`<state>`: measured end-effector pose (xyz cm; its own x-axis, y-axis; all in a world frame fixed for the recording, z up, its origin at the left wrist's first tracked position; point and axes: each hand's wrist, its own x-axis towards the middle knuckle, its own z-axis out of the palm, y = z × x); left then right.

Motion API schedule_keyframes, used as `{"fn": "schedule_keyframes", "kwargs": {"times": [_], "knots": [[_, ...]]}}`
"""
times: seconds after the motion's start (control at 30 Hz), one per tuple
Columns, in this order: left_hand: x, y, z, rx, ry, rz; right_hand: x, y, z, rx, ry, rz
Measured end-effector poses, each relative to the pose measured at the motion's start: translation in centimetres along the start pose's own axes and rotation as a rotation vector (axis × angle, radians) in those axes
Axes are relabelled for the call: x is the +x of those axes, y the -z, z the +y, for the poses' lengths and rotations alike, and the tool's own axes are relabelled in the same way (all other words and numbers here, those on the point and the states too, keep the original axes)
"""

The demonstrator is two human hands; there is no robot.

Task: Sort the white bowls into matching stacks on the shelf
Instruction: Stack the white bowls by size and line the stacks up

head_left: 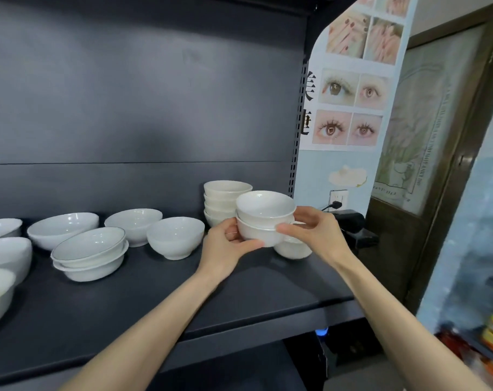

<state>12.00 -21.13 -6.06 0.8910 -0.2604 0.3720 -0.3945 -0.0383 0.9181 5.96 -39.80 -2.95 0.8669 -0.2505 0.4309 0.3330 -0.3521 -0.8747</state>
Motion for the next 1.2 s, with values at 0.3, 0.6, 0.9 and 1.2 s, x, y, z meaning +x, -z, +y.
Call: {"fn": "schedule_keyframes", "kwargs": {"times": [0.3, 0.6, 0.9, 1.2], "knots": [[3.4, -6.5, -0.4, -0.008, -0.028, -0.011, 2.5, 5.8, 2.1, 0.027, -0.011, 0.002], [4.4, -9.0, -2.8, 0.166, 0.007, 0.021, 4.9, 7.9, 6.2, 0.06, -0.045, -0.109], [3.9, -9.4, -4.0, 0.166, 0.083, -0.005, 6.2, 7.9, 8.5, 0.19, -0.061, -0.185], [6.8, -9.8, -4.7, 0.151, 0.082, 0.065, 9.5, 7.3, 10.0, 0.102, -0.047, -0.221]]}}
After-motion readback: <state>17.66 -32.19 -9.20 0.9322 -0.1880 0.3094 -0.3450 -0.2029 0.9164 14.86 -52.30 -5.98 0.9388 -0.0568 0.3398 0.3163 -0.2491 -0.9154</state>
